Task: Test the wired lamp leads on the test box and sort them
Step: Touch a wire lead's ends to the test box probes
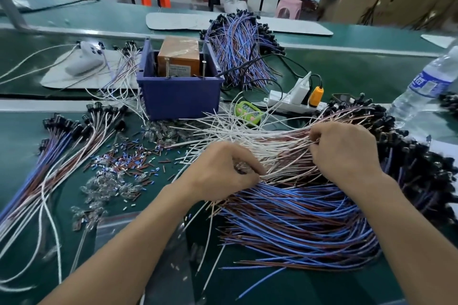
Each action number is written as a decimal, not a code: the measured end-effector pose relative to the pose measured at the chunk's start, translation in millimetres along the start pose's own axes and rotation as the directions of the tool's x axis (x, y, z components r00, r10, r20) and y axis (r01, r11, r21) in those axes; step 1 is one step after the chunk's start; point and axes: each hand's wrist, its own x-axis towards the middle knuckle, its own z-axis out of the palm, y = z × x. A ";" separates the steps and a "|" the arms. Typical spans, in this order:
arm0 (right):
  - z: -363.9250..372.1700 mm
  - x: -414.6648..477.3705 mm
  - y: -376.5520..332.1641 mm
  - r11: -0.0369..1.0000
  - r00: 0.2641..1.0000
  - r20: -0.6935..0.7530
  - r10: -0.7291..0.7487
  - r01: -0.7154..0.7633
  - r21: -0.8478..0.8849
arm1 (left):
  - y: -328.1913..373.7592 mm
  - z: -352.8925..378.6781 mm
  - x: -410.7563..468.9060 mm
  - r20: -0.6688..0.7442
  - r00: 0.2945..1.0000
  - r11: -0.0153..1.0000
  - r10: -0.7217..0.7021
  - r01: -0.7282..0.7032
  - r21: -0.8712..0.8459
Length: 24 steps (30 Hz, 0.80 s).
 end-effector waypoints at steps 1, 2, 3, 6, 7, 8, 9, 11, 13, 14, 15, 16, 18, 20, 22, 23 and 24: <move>-2.8 -4.6 -5.1 0.999 0.999 -0.038 0.006 -0.005 0.036 | 2.3 -1.9 -0.9 -0.038 0.999 0.999 -0.015 0.013 -0.038; -5.9 -10.6 -13.3 0.995 0.998 -0.067 0.006 0.001 0.095 | 5.1 -5.4 -1.8 -0.082 0.996 0.997 -0.023 0.017 -0.075; -9.2 -17.5 -25.3 0.986 0.997 -0.082 -0.012 0.025 0.164 | 7.5 -10.7 -2.4 -0.129 0.991 0.995 -0.025 0.012 -0.104; -12.9 -36.7 -75.9 0.919 0.991 -0.045 -0.125 0.133 0.370 | 12.3 -37.8 -3.6 -0.262 0.963 0.992 -0.057 0.025 -0.123; -12.8 -41.2 -95.2 0.889 0.986 -0.026 -0.164 0.159 0.430 | 11.3 -50.1 -5.9 -0.298 0.950 0.989 -0.090 0.052 -0.135; -13.3 -44.6 -114.5 0.856 0.980 -0.008 -0.200 0.179 0.485 | 8.7 -62.7 -10.2 -0.324 0.938 0.985 -0.127 0.080 -0.152; -14.4 -47.1 -134.0 0.822 0.972 0.010 -0.233 0.191 0.536 | 4.5 -75.1 -16.6 -0.346 0.925 0.982 -0.158 0.110 -0.154; -18.3 -48.6 -173.6 0.748 0.955 0.046 -0.294 0.200 0.632 | -9.2 -99.6 -36.7 -0.412 0.885 0.976 -0.217 0.195 -0.095; -21.9 -46.7 -212.4 0.688 0.927 0.076 -0.368 0.216 0.693 | -28.2 -122.8 -61.8 -0.529 0.795 0.937 -0.296 0.349 0.000; -23.2 -45.2 -229.8 0.674 0.910 0.095 -0.404 0.226 0.703 | -38.4 -134.0 -74.9 -0.596 0.728 0.890 -0.340 0.454 0.047; -23.9 -43.2 -244.9 0.668 0.894 0.118 -0.433 0.230 0.708 | -48.6 -144.7 -87.4 -0.659 0.647 0.824 -0.383 0.562 0.073; -23.8 -41.1 -257.8 0.663 0.878 0.145 -0.457 0.228 0.713 | -57.9 -154.1 -99.9 -0.715 0.561 0.749 -0.418 0.658 0.078; -21.4 -36.3 -278.1 0.655 0.846 0.198 -0.494 0.212 0.726 | -74.8 -168.2 -121.7 -0.802 0.403 0.625 -0.440 0.779 0.050; -18.2 -32.5 -294.0 0.657 0.824 0.241 -0.513 0.196 0.728 | -89.7 -175.4 -137.1 -0.854 0.292 0.572 -0.430 0.820 -0.008; -14.4 -30.1 -306.4 0.665 0.815 0.262 -0.516 0.188 0.723 | -99.9 -175.1 -143.4 -0.851 0.245 0.545 -0.463 0.836 -0.056; -12.5 -29.6 -311.6 0.666 0.814 0.271 -0.514 0.180 0.723 | -103.2 -172.5 -143.3 -0.837 0.248 0.540 -0.487 0.839 -0.066; -10.2 -29.3 -316.2 0.665 0.813 0.278 -0.511 0.168 0.728 | -105.8 -169.2 -142.2 -0.827 0.261 0.542 -0.498 0.838 -0.062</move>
